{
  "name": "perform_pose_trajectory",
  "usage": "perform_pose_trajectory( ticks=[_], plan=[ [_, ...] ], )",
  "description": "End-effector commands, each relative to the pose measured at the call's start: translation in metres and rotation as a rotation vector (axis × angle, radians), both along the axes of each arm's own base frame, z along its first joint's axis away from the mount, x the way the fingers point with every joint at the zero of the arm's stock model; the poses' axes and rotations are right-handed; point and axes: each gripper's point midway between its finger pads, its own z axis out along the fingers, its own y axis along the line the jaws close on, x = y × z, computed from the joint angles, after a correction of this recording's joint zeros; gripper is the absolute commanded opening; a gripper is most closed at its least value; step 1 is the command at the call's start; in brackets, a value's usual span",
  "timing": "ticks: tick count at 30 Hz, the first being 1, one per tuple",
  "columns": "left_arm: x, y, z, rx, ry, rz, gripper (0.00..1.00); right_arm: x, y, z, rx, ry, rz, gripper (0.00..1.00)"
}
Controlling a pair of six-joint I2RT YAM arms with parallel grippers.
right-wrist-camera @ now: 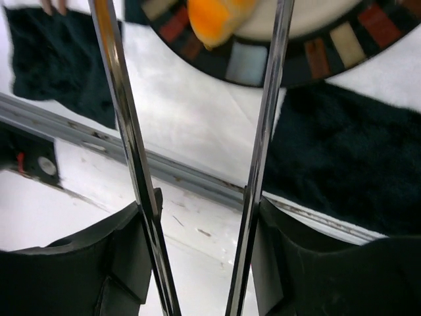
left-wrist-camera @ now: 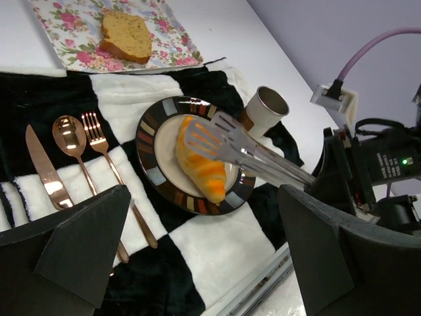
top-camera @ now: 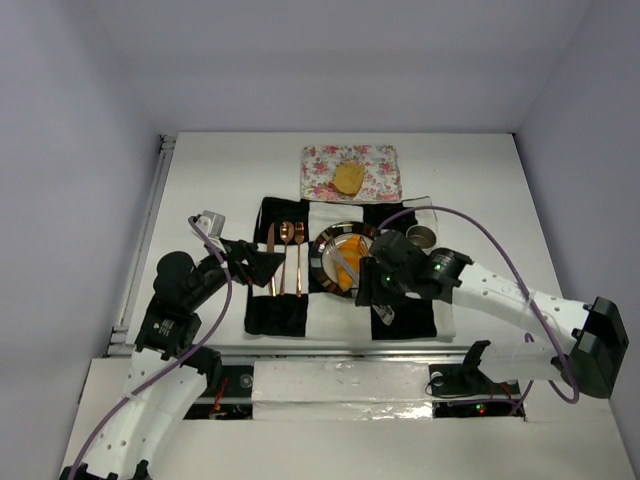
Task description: Place the bread
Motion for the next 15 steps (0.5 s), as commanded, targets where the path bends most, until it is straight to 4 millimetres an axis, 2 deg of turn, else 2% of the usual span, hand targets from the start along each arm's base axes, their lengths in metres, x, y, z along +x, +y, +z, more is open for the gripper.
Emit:
perform_pose_trajectory(
  ticks=[1, 5, 6, 9, 10, 11, 12, 13, 14, 15],
  plan=[
    [-0.001, -0.001, 0.012, -0.016, -0.047, -0.005, 0.96, 0.026, 0.022, 0.045, 0.116, -0.13, -0.037, 0.58],
    [-0.001, -0.002, 0.011, -0.017, -0.047, -0.012, 0.96, 0.04, 0.028, 0.067, 0.154, -0.196, -0.071, 0.56],
    [-0.002, -0.002, 0.012, -0.017, -0.051, -0.012, 0.96, 0.05, 0.029, 0.074, 0.168, -0.221, -0.09, 0.56],
    [-0.002, -0.002, 0.011, -0.017, -0.048, -0.012, 0.96, 0.073, 0.027, 0.073, 0.154, -0.246, -0.114, 0.53],
    [-0.003, -0.004, 0.012, -0.018, -0.05, -0.021, 0.96, 0.084, 0.031, 0.08, 0.179, -0.262, -0.119, 0.53],
    [-0.003, -0.004, 0.013, -0.019, -0.051, -0.021, 0.96, 0.103, 0.027, 0.078, 0.182, -0.266, -0.137, 0.52],
    [-0.003, -0.004, 0.013, -0.018, -0.051, -0.02, 0.96, 0.115, 0.02, 0.075, 0.166, -0.269, -0.161, 0.52],
    [-0.003, -0.004, 0.012, -0.017, -0.051, -0.02, 0.96, 0.126, 0.021, 0.078, 0.198, -0.266, -0.16, 0.52],
    [-0.003, -0.004, 0.012, -0.017, -0.051, -0.02, 0.96, 0.149, 0.01, 0.085, 0.207, -0.284, -0.205, 0.51],
    [-0.003, -0.004, 0.011, -0.016, -0.049, -0.02, 0.96, 0.162, 0.009, 0.074, 0.188, -0.264, -0.212, 0.51]
  ],
)
